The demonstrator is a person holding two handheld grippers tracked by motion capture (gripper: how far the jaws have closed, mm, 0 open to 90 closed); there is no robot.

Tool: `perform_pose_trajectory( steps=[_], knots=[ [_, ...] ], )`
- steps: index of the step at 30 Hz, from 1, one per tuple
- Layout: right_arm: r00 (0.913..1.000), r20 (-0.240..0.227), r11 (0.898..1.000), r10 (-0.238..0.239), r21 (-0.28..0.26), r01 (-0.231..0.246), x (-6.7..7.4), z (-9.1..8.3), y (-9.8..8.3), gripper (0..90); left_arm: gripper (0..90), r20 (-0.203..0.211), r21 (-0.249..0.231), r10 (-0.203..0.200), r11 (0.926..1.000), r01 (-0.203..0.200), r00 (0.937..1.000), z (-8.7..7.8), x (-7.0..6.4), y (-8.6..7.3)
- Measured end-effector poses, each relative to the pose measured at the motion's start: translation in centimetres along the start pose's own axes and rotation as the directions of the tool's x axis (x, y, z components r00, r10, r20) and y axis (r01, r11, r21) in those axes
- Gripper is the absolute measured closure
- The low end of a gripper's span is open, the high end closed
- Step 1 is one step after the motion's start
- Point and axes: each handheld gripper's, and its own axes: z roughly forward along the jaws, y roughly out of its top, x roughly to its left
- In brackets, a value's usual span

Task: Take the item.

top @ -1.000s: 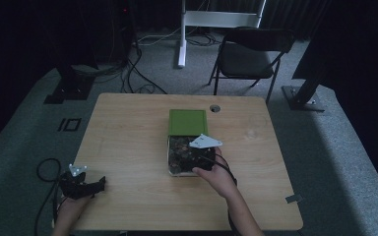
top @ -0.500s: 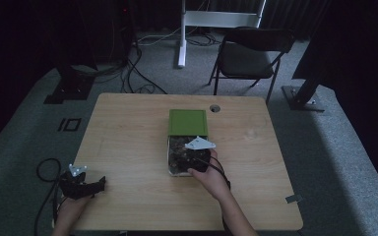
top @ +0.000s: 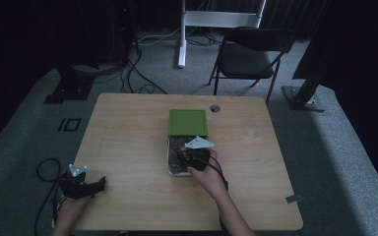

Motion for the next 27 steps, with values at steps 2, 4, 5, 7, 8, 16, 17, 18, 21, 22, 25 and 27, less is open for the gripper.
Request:
perform_pose_trajectory(
  steps=[2, 4, 5, 7, 8, 16, 17, 18, 21, 22, 25, 27],
  knots=[
    [1.0, -0.004, 1.0, -0.004, 0.0, 0.004, -0.1, 0.0, 0.0, 62.7, 0.5, 0.0, 0.0, 0.0, 1.0, 0.0, 1.0, 0.0, 0.0, 0.0],
    [0.9999, -0.012, 1.0, -0.002, -0.001, 0.002, -0.1, -0.1, 0.0, 65.6, 0.5, 0.0, 0.0, 0.0, 1.0, 0.0, 1.0, 0.0, 0.0, 0.0],
    [0.9999, -0.014, 1.0, -0.005, 0.0, 0.005, -0.2, -0.1, 0.0, 67.0, 0.5, 0.0, 0.0, 0.0, 1.0, 0.0, 1.0, 0.0, 0.0, 0.0],
    [0.9998, -0.018, 1.0, -0.003, -0.005, 0.003, -0.2, -0.3, 0.0, 70.2, 0.5, 0.0, 0.0, 0.0, 1.0, 0.0, 1.0, 0.0, 0.0, 0.0],
    [0.9997, -0.023, 1.0, 0.004, -0.007, -0.004, -0.3, -0.4, 0.1, 71.1, 0.5, 0.0, 0.0, 0.0, 1.0, 0.0, 1.0, 0.0, 0.0, 0.0],
    [0.9994, -0.035, 1.0, -0.002, -0.019, 0.001, -0.6, -1.2, 0.3, 74.8, 0.5, 0.0, 0.0, 0.0, 1.0, 0.0, 1.0, 0.0, 0.0, 0.0],
    [0.9994, -0.035, 1.0, 0.0, -0.025, 0.0, -0.7, -1.4, 0.4, 74.9, 0.5, 0.0, 0.0, 0.0, 1.0, 0.0, 1.0, 0.0, 0.0, 0.0],
    [0.9994, -0.034, 1.0, -0.002, -0.03, 0.001, -0.7, -1.5, 0.5, 75.0, 0.5, 0.0, 0.0, 0.0, 1.0, 0.0, 1.0, 0.0, 0.0, 0.0],
    [0.9992, -0.039, 0.999, -0.001, -0.042, -0.001, -0.8, -2.0, 0.7, 75.3, 0.5, 0.0, 0.0, 0.0, 1.0, 0.0, 1.0, 0.0, 0.0, 0.0],
    [0.9993, -0.038, 0.999, -0.004, -0.046, 0.002, -0.8, -2.2, 0.8, 75.5, 0.5, 0.0, -0.002, -0.002, 1.0, 0.002, 1.0, 0.0, 0.0, 0.0],
    [0.9991, -0.042, 0.998, -0.01, -0.057, 0.008, -0.8, -2.6, 1.0, 75.8, 0.5, 0.0, 0.0, 0.001, 1.0, -0.001, 1.0, 0.0, 0.0, 0.0],
    [0.9989, -0.044, 0.998, -0.014, -0.064, 0.012, -0.8, -2.8, 1.2, 75.9, 0.5, 0.0, 0.0, 0.001, 1.0, -0.001, 1.0, 0.0, 0.0, 0.0]
  ],
)
